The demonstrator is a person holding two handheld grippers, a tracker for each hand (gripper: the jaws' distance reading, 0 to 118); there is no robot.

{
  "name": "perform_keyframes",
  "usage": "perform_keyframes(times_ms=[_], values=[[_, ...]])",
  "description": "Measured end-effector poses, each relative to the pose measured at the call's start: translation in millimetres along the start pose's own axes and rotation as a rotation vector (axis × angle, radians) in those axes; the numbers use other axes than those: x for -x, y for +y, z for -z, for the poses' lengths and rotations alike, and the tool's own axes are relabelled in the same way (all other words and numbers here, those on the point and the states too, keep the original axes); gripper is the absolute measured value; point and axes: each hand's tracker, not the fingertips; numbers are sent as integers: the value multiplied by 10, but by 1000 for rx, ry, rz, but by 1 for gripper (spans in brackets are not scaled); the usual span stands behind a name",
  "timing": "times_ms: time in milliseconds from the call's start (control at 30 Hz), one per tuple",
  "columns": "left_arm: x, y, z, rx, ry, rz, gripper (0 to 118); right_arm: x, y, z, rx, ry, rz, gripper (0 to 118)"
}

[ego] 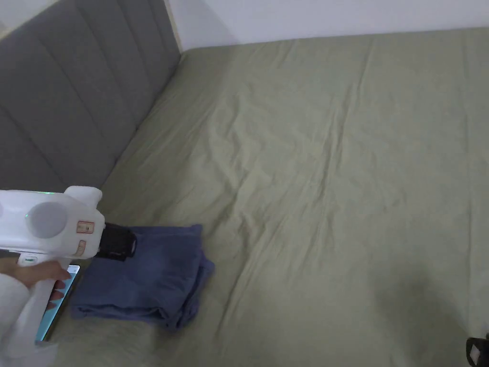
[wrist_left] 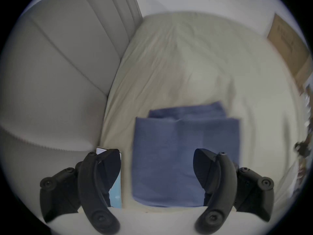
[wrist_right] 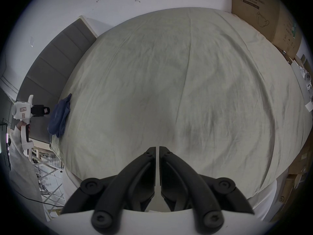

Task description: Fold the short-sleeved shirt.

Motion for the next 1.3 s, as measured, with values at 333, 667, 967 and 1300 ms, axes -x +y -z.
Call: perform_keyframes(times_ms=[333, 667, 967, 1300], values=[[-1303, -837, -1129, -370, -216, -102, 0, 110, -64, -517, -157, 58, -29, 4], [-2446, -1418, -1770, -686, -143, -40, 0, 395, -362, -1296, -508, -70, -223, 4], [-2807, -1583, -2439, -949, -136, 21, 15, 556, -475, -1851, -848, -158, -242, 60], [-2810, -1510, -2646, -971, -157, -21, 112, 555, -568, -2110, -1009, -210, -219, 103]])
